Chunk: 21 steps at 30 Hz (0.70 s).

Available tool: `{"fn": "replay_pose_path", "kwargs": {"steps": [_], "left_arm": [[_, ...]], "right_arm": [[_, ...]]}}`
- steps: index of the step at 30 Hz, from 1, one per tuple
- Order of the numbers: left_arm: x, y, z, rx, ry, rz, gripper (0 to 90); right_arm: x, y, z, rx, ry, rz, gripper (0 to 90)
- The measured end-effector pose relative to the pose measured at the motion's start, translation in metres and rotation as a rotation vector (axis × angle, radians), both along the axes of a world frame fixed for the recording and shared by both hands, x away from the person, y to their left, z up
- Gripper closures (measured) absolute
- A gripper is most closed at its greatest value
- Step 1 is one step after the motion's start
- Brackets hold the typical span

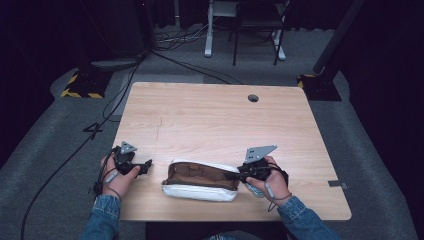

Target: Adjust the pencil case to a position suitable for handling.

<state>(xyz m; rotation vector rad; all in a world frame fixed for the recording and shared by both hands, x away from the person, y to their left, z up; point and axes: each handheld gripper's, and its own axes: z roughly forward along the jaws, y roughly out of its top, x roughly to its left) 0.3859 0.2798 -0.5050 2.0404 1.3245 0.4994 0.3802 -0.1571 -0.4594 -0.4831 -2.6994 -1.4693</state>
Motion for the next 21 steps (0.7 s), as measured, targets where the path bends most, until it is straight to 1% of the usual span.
{"fn": "replay_pose_path", "kwargs": {"steps": [3,4,6,7,10,12,14,16,17,20,21], "left_arm": [[0.001,0.0,0.0,0.0,0.0,-0.001,15.1],[0.001,0.0,0.0,0.0,0.0,-0.001,15.1],[0.001,0.0,0.0,0.0,0.0,-0.001,15.1],[0.001,0.0,0.0,0.0,0.0,-0.001,15.1],[0.001,0.0,0.0,0.0,0.0,-0.001,15.1],[0.001,0.0,0.0,0.0,0.0,-0.001,15.1],[0.001,0.0,0.0,-0.001,0.001,-0.003,15.1],[0.001,0.0,0.0,-0.002,0.0,-0.002,15.1],[0.001,0.0,0.0,-0.002,0.0,-0.002,15.1],[0.001,-0.001,0.0,0.001,0.001,0.0,15.1],[0.001,-0.001,0.0,0.0,0.001,0.0,15.1]], "right_arm": [[-0.001,0.002,-0.005,-0.006,0.002,0.017,85.4],[-0.001,0.003,-0.006,-0.007,-0.005,0.02,85.3],[0.0,0.003,-0.008,-0.002,0.006,0.028,85.2],[0.0,0.003,-0.01,-0.006,0.003,0.031,85.0],[0.001,0.003,-0.011,-0.011,-0.004,0.031,83.8],[0.002,0.003,-0.013,-0.015,-0.006,0.023,80.4],[0.002,0.004,-0.013,-0.018,-0.015,0.018,74.9],[0.002,0.005,-0.012,-0.026,-0.023,0.01,65.4],[0.002,0.005,-0.012,-0.026,-0.023,0.01,65.4],[0.002,0.005,-0.013,-0.034,-0.032,-0.011,49.4],[0.001,0.006,-0.013,-0.037,-0.033,-0.013,47.0]]}}
